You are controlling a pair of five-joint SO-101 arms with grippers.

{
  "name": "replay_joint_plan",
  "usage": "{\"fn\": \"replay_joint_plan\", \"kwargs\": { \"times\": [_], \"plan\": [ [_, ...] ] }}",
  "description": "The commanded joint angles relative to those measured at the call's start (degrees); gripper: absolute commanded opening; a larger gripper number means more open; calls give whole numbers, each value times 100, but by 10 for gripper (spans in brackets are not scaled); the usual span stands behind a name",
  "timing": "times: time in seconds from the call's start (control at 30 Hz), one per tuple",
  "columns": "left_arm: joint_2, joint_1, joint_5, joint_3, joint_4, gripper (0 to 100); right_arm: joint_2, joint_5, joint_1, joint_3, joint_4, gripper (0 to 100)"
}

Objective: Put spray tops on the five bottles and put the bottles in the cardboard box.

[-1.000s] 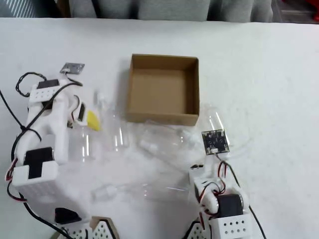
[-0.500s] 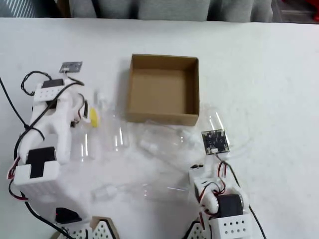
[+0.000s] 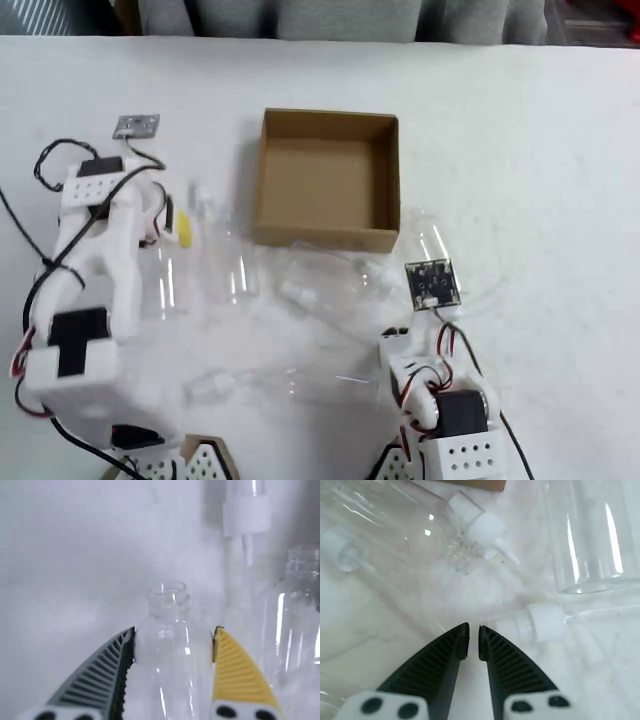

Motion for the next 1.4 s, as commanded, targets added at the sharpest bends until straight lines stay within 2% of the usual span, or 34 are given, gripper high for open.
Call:
{"fn": "replay_joint_plan", "kwargs": {
  "times": [0.0, 0.1, 0.2, 0.3, 0.47, 0.53, 0.63, 0.77, 0.97, 1.1, 1.27, 1.37],
  "plan": [
    [-1156, -4, 536, 475, -343, 20, -48, 18, 31, -149, -286, 18],
    [-1763, -330, 967, 1099, -862, 23, -48, 9, 145, -123, -725, 18],
    [-2132, -910, 1336, 1556, -1327, 24, -48, 44, 664, 44, -1560, 18],
    [-2070, -1420, 1758, 1670, -1653, 24, -40, 44, 1103, 53, -2229, 18],
    [-1481, -1798, 2084, 1389, -1688, 22, -40, 88, 1156, -18, -3292, 18],
    [-1130, -1930, 2084, 1152, -1679, 22, -40, 545, 892, -176, -3459, 18],
    [-602, -2149, 2163, 659, -1556, 21, -31, 1160, 84, -431, -3451, 16],
    [-40, -2264, 2462, 44, -1143, 21, -31, 1178, -954, -712, -3495, 16],
    [523, -2387, 2549, -440, -1116, 21, 690, 1160, -2220, -1213, -3697, 16],
    [541, -2369, 2655, -448, -1116, 21, 2413, 1116, -2721, -2004, -4374, 16],
    [576, -2369, 2655, -448, -1134, 21, 5437, 264, -3081, -3763, -4734, 18],
    [576, -2369, 2655, -440, -1143, 21, 7099, 35, -3160, -4782, -4936, 18]
  ]
}}
